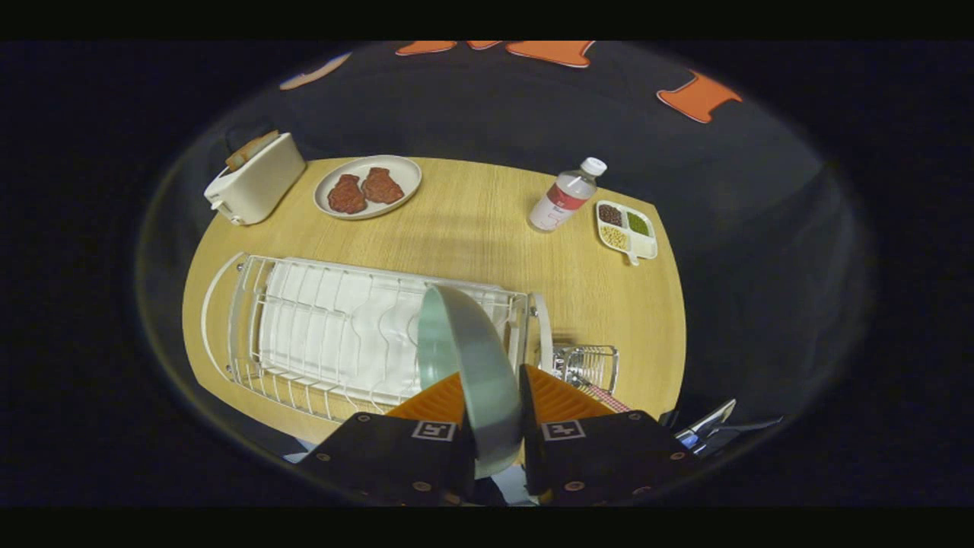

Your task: Take the plate from the dish rack, then take the spoon from the basket and place it into the plate.

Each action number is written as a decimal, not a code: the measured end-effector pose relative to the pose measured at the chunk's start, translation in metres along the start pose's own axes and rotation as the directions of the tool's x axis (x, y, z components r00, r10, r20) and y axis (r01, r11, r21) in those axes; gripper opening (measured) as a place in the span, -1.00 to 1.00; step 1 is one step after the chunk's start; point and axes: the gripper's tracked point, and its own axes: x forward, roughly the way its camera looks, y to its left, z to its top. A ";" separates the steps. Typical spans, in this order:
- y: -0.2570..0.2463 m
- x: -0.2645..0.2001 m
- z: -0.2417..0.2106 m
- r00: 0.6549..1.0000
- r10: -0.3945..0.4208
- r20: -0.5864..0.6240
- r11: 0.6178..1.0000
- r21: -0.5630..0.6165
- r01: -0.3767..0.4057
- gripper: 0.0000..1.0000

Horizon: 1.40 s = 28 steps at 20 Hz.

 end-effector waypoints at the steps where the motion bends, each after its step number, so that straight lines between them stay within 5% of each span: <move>1: 0.001 -0.004 0.001 1.000 0.010 0.009 1.000 0.002 -0.010 -0.47; 8: -0.003 -0.035 -0.023 0.991 0.123 0.061 0.991 0.053 -0.127 -0.53; 15: -0.004 -0.051 -0.088 0.952 0.298 0.077 0.938 0.161 -0.306 -0.53; 23: 0.004 -0.041 -0.175 0.870 0.481 0.106 0.821 0.294 -0.489 -0.57; 28: 0.021 -0.025 -0.212 0.795 0.592 0.133 0.709 0.383 -0.592 -0.57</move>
